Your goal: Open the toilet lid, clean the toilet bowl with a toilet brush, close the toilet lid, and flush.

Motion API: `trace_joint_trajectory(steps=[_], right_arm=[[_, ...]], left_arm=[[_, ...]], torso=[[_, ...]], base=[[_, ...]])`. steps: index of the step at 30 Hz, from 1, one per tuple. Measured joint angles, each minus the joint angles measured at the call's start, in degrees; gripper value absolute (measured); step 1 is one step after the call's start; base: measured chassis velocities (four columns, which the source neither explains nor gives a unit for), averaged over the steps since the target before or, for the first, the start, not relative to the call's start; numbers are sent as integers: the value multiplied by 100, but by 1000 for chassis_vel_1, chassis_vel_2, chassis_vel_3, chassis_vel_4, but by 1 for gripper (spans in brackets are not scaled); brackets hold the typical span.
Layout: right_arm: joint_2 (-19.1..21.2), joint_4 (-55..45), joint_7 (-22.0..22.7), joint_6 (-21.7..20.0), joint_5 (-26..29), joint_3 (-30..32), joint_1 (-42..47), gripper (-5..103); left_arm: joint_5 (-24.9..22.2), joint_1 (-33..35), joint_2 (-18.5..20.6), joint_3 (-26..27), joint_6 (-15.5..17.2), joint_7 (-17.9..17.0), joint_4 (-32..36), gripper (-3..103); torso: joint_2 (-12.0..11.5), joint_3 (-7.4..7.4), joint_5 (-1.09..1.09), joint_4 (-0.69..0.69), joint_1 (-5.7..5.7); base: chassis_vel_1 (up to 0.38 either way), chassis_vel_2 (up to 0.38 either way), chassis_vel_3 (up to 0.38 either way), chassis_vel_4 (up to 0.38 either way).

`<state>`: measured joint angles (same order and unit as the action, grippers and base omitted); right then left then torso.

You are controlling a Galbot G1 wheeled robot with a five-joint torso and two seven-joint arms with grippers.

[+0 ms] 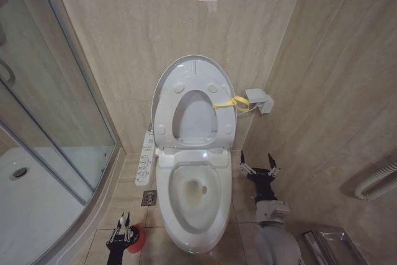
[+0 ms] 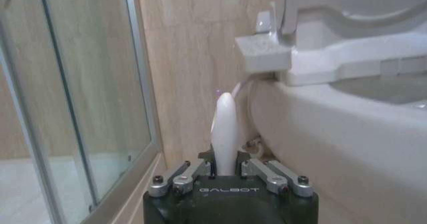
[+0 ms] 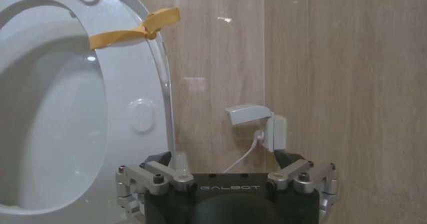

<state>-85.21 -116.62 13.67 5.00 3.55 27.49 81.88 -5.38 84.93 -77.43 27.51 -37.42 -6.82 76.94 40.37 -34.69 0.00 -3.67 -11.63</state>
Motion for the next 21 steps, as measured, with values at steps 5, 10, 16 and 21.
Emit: trace_joint_trajectory(steps=[5,10,16,21], right_arm=[[0,0,0,0,0,0,0,100],[0,0,0,0,0,0,1,100],[0,0,0,0,0,0,0,100],[0,0,0,0,0,0,0,100]], left_arm=[[54,542,47,13,80,-44,945,20],[114,1029,104,49,240,-150,2041,20],[220,1518,240,23,687,-326,3520,20],[255,1712,437,-160,1052,-474,4345,20]], torso=[[0,0,0,0,0],[0,0,0,1,0],[0,0,2,-1,0],[0,0,1,0,0]], base=[[0,0,0,0],[0,0,0,0],[0,0,0,0],[0,0,0,0]])
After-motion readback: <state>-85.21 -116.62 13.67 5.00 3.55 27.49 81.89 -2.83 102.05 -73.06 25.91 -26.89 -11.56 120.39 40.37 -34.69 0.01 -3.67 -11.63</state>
